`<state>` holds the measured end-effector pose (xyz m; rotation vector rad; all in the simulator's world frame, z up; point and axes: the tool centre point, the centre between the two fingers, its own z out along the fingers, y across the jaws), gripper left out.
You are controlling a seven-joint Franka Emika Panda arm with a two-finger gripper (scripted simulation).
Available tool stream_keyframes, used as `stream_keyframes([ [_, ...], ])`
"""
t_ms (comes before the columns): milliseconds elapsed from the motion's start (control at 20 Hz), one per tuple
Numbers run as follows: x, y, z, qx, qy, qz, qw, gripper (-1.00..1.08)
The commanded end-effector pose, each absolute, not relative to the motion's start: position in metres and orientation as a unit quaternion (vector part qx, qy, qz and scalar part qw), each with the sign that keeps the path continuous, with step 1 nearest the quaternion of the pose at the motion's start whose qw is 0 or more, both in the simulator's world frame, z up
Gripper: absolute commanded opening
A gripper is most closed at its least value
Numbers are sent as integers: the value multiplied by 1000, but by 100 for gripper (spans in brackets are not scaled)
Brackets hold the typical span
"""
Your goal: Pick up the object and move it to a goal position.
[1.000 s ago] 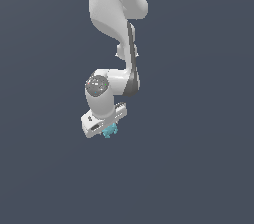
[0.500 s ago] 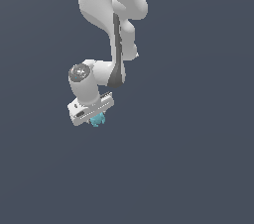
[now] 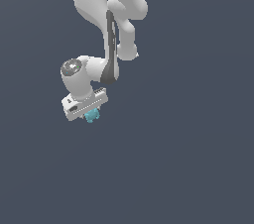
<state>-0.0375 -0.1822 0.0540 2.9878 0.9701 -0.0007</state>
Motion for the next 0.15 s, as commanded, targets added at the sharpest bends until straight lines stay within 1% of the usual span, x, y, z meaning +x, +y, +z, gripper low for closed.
stream_keyframes([
  [0, -36, -181, 54, 951, 310, 0, 0, -100],
  [100, -35, -180, 54, 951, 310, 0, 0, -100],
])
